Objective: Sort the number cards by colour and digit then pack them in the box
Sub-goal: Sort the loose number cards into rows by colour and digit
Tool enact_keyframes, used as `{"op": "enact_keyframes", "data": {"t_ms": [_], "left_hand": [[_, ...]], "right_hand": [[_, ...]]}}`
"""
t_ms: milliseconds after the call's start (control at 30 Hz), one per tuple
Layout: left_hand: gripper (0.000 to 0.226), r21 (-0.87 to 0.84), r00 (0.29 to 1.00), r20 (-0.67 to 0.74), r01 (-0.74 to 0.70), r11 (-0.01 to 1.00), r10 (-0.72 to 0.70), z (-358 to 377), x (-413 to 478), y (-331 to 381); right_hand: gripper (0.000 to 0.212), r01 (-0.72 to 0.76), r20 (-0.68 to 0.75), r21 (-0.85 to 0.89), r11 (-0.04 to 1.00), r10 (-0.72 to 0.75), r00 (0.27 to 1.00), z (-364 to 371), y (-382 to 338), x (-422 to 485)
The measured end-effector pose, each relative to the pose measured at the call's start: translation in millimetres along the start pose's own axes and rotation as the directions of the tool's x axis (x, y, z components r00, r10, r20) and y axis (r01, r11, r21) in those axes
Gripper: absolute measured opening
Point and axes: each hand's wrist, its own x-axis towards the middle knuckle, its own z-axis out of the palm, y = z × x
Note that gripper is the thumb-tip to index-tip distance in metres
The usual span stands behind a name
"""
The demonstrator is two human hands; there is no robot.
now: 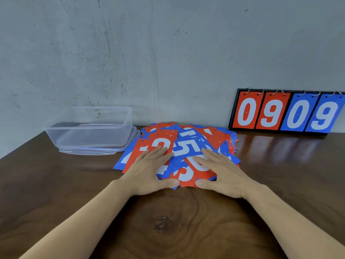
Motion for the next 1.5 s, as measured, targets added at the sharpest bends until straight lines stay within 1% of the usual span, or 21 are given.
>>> {"op": "enact_keyframes", "data": {"t_ms": [133,233,300,367,433,500,533,600,667,700,833,933,1000,1033,1100,1167,1200,1267,1333,1400,1500], "left_hand": [[0.092,0.007,1.000,0.000,0.015,1.000,-0.015,5.0,9.8,13.3],[0.091,0.003,1.000,-0.012,-0.003,1.000,0.003,6.2,11.8,22.3],[0.094,-0.120,1.000,-0.024,-0.001,0.993,-0.002,3.4,3.7,18.7],[0.100,-0.249,0.988,-0.138,0.040,0.968,-0.076,-4.2,-3.7,7.1],[0.099,-0.245,0.940,-0.268,0.145,0.959,-0.211,-10.6,-2.7,-7.0],[0.099,-0.156,0.928,-0.273,0.217,0.964,-0.253,-11.6,1.9,-11.4],[0.103,-0.090,0.949,-0.229,0.200,0.976,-0.215,-9.4,3.4,-7.8],[0.110,0.045,0.986,-0.118,0.124,0.991,-0.118,0.3,2.3,2.9],[0.101,0.131,0.995,-0.057,0.090,0.987,-0.083,6.0,-6.0,10.1],[0.097,0.159,0.996,-0.045,0.085,0.984,-0.079,6.5,-13.7,12.0],[0.089,0.248,0.999,0.022,0.021,0.968,-0.027,3.5,-57.8,21.0],[0.085,0.284,0.997,0.074,-0.029,0.958,0.009,1.8,-83.8,30.1],[0.083,0.285,0.996,0.086,-0.048,0.957,0.024,-0.6,-94.2,31.6],[0.082,0.284,0.997,0.072,-0.048,0.958,0.028,-2.2,-97.2,30.5],[0.081,0.266,1.000,-0.022,-0.006,0.964,0.013,-5.8,-96.2,26.3],[0.080,0.163,0.983,-0.139,0.141,0.977,-0.119,-10.2,-84.1,20.1],[0.079,0.093,0.958,-0.185,0.239,0.967,-0.219,-11.9,-74.4,16.7],[0.083,-0.016,0.889,-0.235,0.402,0.916,-0.394,-13.0,-55.7,14.0],[0.092,-0.034,0.853,-0.214,0.480,0.877,-0.475,-8.1,-44.9,17.8],[0.097,0.020,0.863,-0.207,0.475,0.880,-0.461,1.1,-42.0,25.2],[0.099,0.081,0.882,-0.193,0.451,0.889,-0.429,6.1,-44.7,30.0]], "right_hand": [[0.095,-0.027,-0.012,-0.015,1.000,0.026,1.000,-8.4,19.4,5.0],[0.065,-0.075,-0.045,-0.019,0.997,0.075,0.996,-11.8,22.8,9.6],[0.055,-0.123,-0.068,-0.009,0.992,0.122,0.990,-14.9,20.4,6.8],[0.045,-0.166,-0.142,-0.021,0.986,0.161,0.977,-21.2,13.8,2.6],[0.041,-0.187,-0.276,-0.017,0.982,0.175,0.945,-27.6,-0.4,3.5],[0.047,-0.154,-0.356,-0.003,0.988,0.143,0.923,-29.7,-21.6,11.9],[0.052,-0.124,-0.334,-0.009,0.992,0.114,0.936,-27.9,-32.3,17.2],[0.066,-0.082,-0.184,-0.052,0.995,0.072,0.980,-15.3,-48.1,24.2],[0.074,-0.069,-0.048,-0.150,0.986,0.062,0.997,-1.2,-50.0,18.1],[0.076,-0.058,-0.030,-0.189,0.980,0.054,0.998,2.2,-47.6,8.6],[0.083,0.032,-0.064,-0.253,0.967,-0.049,0.997,6.7,-26.0,-40.2],[0.087,0.036,-0.083,-0.211,0.977,-0.054,0.995,5.7,-13.6,-64.5],[0.087,0.001,-0.188,-0.119,0.993,-0.024,0.982,4.0,-10.9,-71.2],[0.078,-0.024,-0.270,-0.055,0.998,0.009,0.963,2.5,-12.0,-72.4],[0.044,-0.103,-0.428,0.060,0.993,0.119,0.896,-1.6,-17.3,-70.2],[0.030,-0.222,-0.500,0.090,0.971,0.237,0.833,-4.0,-27.2,-60.0],[0.037,-0.306,-0.504,0.064,0.950,0.295,0.812,-4.1,-31.0,-53.7],[0.070,-0.505,-0.448,0.011,0.863,0.455,0.769,-2.6,-35.3,-42.9],[0.101,-0.645,-0.323,0.017,0.764,0.615,0.719,2.1,-34.2,-36.7],[0.115,-0.674,-0.233,0.036,0.738,0.662,0.712,8.4,-30.8,-36.2],[0.116,-0.628,-0.166,0.046,0.777,0.626,0.762,10.4,-23.7,-41.3]]}}
